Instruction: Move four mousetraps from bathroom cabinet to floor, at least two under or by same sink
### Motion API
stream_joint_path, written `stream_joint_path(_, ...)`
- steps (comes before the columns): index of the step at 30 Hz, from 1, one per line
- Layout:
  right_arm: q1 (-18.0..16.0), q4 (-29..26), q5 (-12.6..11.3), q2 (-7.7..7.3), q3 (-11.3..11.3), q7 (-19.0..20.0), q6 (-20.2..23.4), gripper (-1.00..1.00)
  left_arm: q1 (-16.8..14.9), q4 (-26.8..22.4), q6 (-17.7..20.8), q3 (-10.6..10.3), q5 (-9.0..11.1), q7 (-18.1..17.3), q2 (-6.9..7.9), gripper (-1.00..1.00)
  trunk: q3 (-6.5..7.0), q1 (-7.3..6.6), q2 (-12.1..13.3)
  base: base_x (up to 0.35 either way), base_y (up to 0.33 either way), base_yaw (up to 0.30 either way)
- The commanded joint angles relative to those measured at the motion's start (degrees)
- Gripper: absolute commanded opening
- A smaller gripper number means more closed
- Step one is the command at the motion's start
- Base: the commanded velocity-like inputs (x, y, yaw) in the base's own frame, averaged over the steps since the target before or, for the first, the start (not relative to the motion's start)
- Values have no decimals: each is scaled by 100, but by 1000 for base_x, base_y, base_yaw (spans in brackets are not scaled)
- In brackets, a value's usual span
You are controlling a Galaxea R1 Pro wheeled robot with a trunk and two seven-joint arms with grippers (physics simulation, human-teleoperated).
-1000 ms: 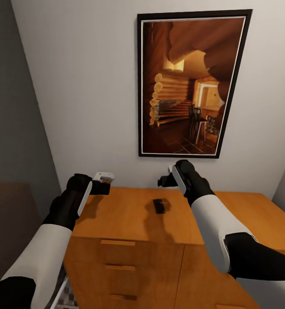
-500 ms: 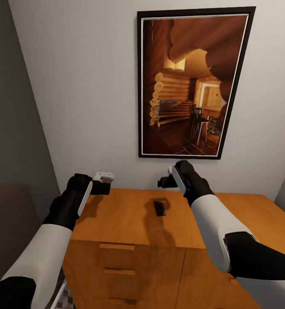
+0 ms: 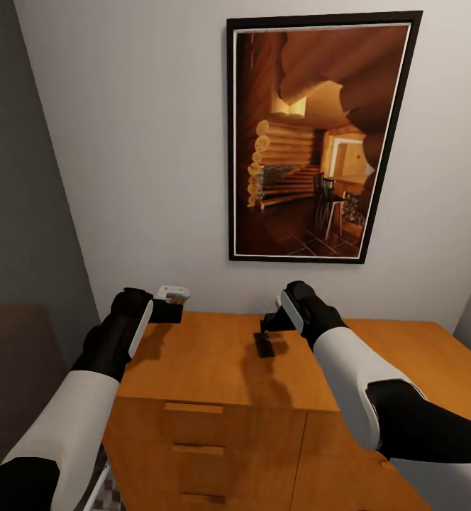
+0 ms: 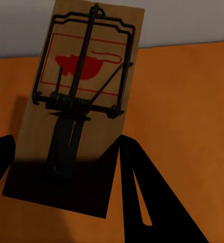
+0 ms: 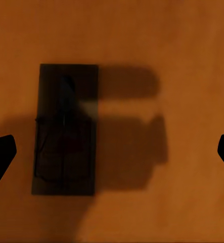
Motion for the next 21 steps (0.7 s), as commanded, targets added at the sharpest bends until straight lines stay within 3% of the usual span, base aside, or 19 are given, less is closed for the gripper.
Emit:
stream_joint_path(1,-4,5,-14,0,15,-24,23,100,-4,-4,19,-1,-69,-50,0,-100,-7,0,-4,0,0,0)
stream_joint_path(21,-4,-26,-24,0,15,36,23,100,-4,42,19,-2,-63,-50,4,-100,-7,0,-4,0,11,0)
